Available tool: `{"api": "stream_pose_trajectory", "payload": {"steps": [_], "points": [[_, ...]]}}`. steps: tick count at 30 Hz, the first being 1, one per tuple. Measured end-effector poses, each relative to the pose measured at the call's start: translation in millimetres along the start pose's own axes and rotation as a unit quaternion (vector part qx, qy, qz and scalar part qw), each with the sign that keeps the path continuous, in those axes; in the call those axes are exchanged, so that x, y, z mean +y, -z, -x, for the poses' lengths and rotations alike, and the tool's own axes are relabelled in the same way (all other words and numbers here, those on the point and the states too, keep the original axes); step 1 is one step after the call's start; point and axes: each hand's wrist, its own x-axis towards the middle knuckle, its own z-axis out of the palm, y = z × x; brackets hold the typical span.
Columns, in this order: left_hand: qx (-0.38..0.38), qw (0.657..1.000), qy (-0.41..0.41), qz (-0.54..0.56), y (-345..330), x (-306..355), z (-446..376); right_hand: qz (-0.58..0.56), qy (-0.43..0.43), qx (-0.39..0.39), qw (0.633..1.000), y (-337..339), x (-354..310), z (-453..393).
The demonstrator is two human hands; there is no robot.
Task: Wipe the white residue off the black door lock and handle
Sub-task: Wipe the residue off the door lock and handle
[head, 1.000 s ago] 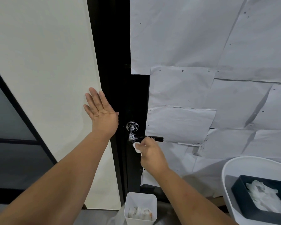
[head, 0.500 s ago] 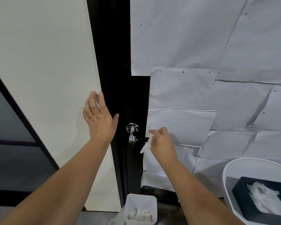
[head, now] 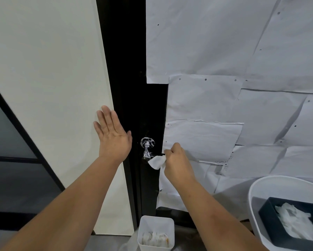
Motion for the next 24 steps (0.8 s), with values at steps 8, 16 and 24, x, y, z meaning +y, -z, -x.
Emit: {"api": "stream_pose_trajectory", "payload": {"steps": [8,16,24], "points": [[0.001,1.000,-0.006,0.005,-4.8,-2.9,-1.7,-0.078,0.060,0.013,0.995,-17.4,-16.4,-3.9],[0.002,1.000,-0.003,0.011,-6.0,-3.5,-2.1,-0.095,0.072,0.051,0.992,-29.9,-23.5,-8.6],[0.003,1.000,-0.005,0.018,-6.1,-3.5,-1.3,-0.113,0.087,0.082,0.986,-28.8,-15.0,-10.9]]}}
